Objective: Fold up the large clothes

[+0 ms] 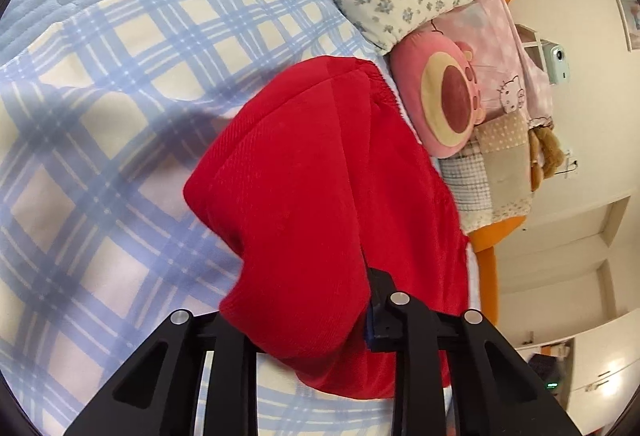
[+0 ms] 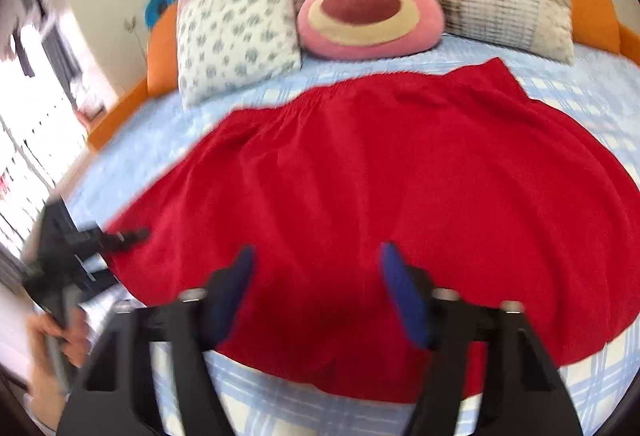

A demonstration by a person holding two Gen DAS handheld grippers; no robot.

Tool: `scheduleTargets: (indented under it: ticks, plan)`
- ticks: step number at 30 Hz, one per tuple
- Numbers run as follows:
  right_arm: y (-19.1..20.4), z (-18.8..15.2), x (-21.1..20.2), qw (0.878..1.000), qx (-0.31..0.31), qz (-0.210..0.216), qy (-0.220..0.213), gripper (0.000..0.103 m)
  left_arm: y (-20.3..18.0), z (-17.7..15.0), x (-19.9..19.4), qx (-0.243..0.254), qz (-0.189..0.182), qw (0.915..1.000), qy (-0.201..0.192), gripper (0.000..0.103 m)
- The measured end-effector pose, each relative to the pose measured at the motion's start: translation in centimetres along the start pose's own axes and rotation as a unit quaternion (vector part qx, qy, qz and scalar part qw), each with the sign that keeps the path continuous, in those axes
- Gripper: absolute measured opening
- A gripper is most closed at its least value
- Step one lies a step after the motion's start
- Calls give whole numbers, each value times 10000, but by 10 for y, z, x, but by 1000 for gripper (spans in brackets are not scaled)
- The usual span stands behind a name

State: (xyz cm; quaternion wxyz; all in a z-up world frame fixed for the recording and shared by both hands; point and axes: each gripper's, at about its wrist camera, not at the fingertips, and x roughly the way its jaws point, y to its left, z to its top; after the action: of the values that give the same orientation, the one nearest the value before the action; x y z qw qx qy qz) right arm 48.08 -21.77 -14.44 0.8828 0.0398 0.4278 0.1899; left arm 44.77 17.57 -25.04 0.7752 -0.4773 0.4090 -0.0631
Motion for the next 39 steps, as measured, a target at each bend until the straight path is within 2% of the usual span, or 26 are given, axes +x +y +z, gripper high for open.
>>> scheduleTargets:
  ticks: [1,2,4,5,9,16,21,25,27,29,31,32,34,35,36,37,39]
  plan:
    - [4,-6,12,9997,-124,-136,153,34,-3,2,-1,23,-94,9999,39,26]
    - [6,-14,25,9990,-242,-267,265,35,-8,3,-3,105,-119,9999,48,25]
    - [15,-34,29,9968,-528,-553,-244,35,-24,3,-5,367,-74,9993,63,22]
    - [17,-36,28,9963,-536,-621,-274,35,-33,3,-6,498,-40,9987,54,21]
    - [12,-40,27,9978,-233,-530,-329,35,-81,4,-11,894,-2,9960,26,19]
    - [14,-52,17,9976,-298,-469,-411,35,-191,-25,-5,1868,553,9808,-31,18]
    - [15,-62,-3,9959,-589,-511,-454,35,-261,-66,15,2491,1045,9628,-49,17]
    - [19,-55,-1,9947,-761,-629,-294,36,-316,-110,48,3177,1474,9367,18,17]
    - [23,-55,-1,9917,-966,-799,-297,36,-333,-128,64,3366,1537,9289,141,17]
    - [30,-58,-7,9850,-1184,-1201,-375,36,-351,-147,79,3565,1553,9210,255,17]
    - [47,-65,-15,9705,-1548,-1790,-456,36,-369,-164,92,3772,1567,9121,351,17]
    - [57,-68,-16,9593,-1817,-2113,-450,36,-378,-172,99,3849,1586,9083,406,17]
    - [82,-77,-15,9192,-2603,-2914,-483,36,-394,-191,111,4021,1647,8993,495,17]
    - [89,-80,-14,9034,-2827,-3181,-522,36,-400,-200,117,4113,1687,8942,530,17]
    - [91,-80,-14,8958,-2909,-3318,-542,36,-405,-209,122,4211,1742,8884,552,17]
    - [88,-78,-16,8991,-2837,-3293,-525,36,-410,-222,129,4319,1824,8815,554,17]
    - [74,-72,-20,9161,-2557,-3060,-421,36,-414,-234,140,4380,1864,8774,589,17]
